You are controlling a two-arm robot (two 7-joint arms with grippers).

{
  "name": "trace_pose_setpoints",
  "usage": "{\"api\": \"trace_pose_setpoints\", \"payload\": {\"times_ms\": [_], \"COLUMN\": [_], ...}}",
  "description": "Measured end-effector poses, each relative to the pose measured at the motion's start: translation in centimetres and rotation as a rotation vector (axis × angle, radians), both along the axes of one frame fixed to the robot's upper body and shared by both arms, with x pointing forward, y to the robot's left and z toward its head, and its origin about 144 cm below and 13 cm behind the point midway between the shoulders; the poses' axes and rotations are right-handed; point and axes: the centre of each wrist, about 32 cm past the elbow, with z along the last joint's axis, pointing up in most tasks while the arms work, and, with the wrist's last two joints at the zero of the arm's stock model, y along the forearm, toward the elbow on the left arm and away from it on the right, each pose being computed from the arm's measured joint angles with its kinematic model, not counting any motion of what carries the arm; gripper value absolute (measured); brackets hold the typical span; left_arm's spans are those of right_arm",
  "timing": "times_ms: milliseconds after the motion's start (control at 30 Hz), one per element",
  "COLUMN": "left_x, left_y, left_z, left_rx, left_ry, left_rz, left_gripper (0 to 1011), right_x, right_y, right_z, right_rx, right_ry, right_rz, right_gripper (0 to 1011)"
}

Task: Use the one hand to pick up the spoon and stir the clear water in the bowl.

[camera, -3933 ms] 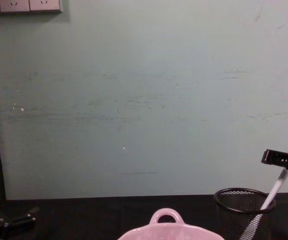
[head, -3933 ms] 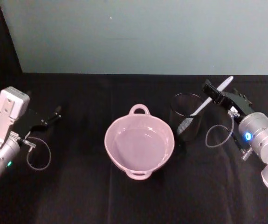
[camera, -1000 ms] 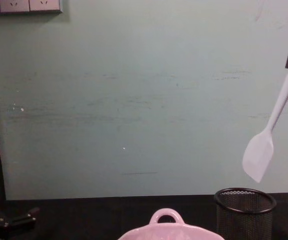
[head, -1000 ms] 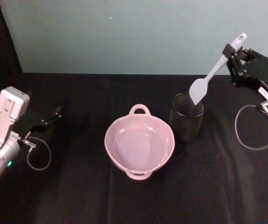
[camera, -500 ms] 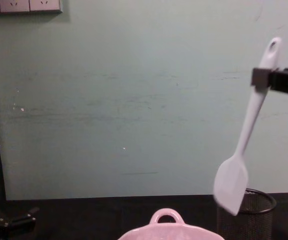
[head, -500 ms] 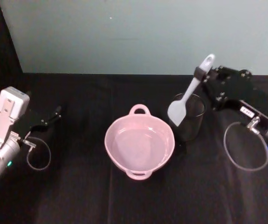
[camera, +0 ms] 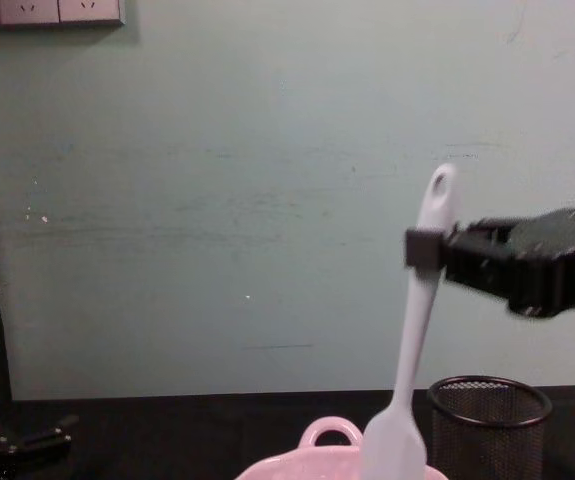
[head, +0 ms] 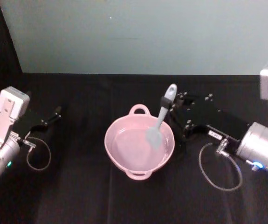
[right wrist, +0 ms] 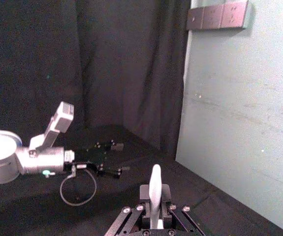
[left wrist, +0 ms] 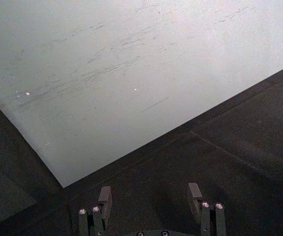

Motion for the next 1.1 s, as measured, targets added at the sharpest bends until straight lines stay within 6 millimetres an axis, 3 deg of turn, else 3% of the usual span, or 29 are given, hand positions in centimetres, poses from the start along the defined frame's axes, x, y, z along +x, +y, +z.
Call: {"api": "trace_pose_setpoints", "payload": {"times_ms": [467, 1100], "left_x": [0.0, 0.0], "left_y": [0.0, 0.0], "left_z": [0.0, 0.0], "left_rx": [0.0, 0.0], "left_ry": [0.0, 0.0], "left_rz": [0.0, 0.0], "left_gripper": [1011, 1011], "right_x": [2.2, 2.6], "right_y": [1.8, 4.3], "right_z": [-3.4, -5.0], "right_rx": [-0.027, -0.003], "right_ry": [0.016, 0.083], "right_rz": [-0.032, 0.063], "right_gripper": [129, 129]}}
